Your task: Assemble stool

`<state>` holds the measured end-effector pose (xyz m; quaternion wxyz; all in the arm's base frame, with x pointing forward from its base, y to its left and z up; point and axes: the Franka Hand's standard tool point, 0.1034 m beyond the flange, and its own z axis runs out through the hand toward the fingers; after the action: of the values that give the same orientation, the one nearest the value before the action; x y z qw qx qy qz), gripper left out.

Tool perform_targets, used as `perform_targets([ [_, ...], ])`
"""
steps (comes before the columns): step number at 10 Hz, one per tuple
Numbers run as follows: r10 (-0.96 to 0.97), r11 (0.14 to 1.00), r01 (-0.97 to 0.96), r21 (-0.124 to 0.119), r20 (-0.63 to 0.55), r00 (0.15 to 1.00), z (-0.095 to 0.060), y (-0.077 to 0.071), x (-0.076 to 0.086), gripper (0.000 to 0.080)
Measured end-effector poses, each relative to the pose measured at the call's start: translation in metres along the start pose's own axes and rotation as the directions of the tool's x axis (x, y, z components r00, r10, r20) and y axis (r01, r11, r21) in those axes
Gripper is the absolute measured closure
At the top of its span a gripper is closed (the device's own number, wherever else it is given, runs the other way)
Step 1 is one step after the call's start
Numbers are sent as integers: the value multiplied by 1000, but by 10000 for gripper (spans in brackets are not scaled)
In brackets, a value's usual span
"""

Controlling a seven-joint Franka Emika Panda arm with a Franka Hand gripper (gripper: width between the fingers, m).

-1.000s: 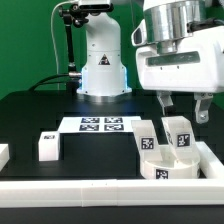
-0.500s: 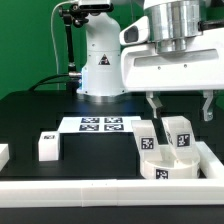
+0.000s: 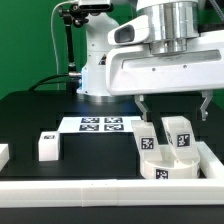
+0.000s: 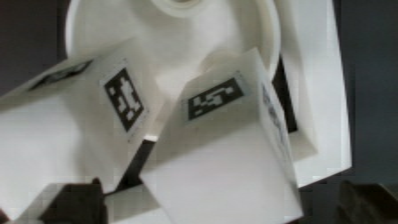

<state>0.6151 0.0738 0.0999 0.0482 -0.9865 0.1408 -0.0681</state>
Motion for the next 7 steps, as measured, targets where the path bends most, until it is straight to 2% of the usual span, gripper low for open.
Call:
perform_targets([
  [3,-205,979,205,-14,1,979,0,2,1,150],
  [5,-380,925,380,-21,4,925,-1,-3,-2,150],
  [7,-445,895,445,-16,20,895,-3,-13,-9,150],
])
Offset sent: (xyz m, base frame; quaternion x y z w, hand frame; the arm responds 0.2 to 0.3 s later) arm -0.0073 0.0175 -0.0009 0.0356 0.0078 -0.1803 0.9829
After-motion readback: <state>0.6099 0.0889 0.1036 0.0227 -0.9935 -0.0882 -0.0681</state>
